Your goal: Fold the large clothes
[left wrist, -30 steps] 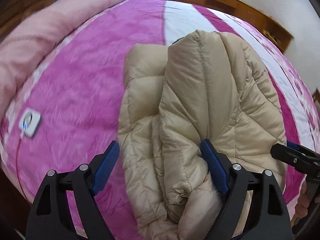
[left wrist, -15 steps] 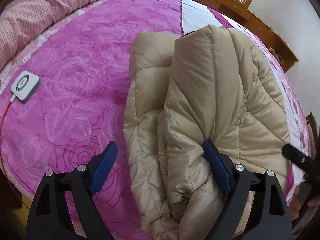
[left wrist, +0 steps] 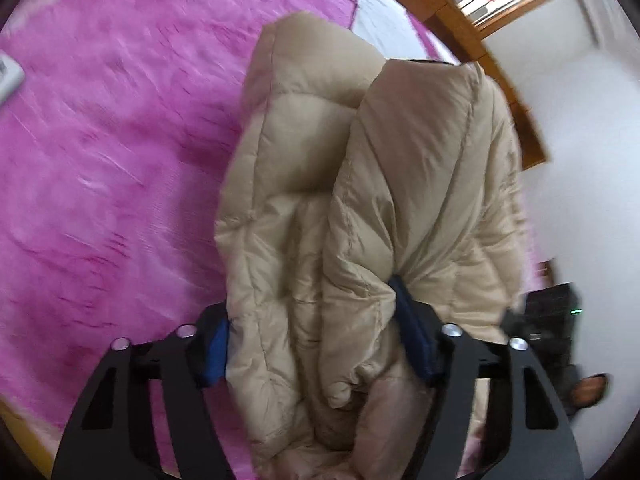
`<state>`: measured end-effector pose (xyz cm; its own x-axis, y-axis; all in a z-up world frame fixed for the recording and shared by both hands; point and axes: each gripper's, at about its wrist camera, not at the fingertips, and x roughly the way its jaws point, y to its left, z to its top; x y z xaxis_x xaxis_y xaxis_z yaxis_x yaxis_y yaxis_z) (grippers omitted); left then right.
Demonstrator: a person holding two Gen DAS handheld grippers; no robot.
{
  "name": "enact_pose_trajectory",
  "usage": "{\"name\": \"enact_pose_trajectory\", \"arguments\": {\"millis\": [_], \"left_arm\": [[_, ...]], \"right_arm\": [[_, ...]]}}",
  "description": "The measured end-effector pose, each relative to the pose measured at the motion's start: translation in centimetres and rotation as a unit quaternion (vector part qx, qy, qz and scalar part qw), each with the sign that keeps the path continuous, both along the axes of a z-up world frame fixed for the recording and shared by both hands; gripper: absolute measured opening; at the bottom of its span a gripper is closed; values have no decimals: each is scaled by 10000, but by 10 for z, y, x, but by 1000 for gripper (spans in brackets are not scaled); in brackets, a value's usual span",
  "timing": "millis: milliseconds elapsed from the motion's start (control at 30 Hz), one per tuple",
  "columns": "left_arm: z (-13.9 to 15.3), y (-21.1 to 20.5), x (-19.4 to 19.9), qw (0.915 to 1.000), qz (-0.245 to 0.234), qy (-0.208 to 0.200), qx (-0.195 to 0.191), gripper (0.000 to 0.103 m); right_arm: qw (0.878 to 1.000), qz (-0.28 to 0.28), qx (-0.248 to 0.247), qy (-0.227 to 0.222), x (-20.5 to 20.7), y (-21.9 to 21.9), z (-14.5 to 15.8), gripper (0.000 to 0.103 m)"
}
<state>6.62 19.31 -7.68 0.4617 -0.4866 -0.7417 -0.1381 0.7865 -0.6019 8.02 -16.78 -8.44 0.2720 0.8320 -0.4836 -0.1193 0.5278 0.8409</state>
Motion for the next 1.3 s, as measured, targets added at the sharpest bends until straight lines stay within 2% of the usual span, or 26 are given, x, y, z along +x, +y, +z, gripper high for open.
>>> {"name": "enact_pose_trajectory", "arguments": {"millis": [133,267,400,467,567,700,800,967,1033,1200,1300], "left_arm": [[9,-8,7,9987,-184,-333,-339,54],[25,-34,24,9950,-451,-692,-557,51],[38,-82,49,9902,-787,-896,-726,51],[42,-109,58,9884,-1006,-965,-597,51],[34,-147,69,9871,-1323,-839,-324,51],[14,-174,70,9871,-1413,-699,283,52],[13,-174,65,9866,-1414,-669,460,53],[15,-180,46,9833,-1378,-685,972,54],[9,-177,48,9843,-1270,-593,1075,56],[-2,-154,48,9842,-986,-390,1418,60],[-4,-148,54,9786,-912,-376,1807,68]], "right_arm": [[9993,12,224,-297,0,-9,16,65],[9958,-186,265,-862,-1,-35,50,62],[9909,-447,-43,-1272,0,-78,85,62],[9892,-562,-253,-1327,0,-104,92,62],[9878,-781,-553,-1227,2,-137,89,62],[9900,-937,-828,-646,1,-155,52,71],[9904,-969,-867,-472,-6,-164,37,73],[9825,-1283,-1162,-686,-36,-178,49,75],[9811,-1285,-1261,-706,-44,-173,48,74],[9806,-1214,-1385,-678,-26,-142,37,74],[9769,-1207,-1590,-758,-21,-125,32,77]]}}
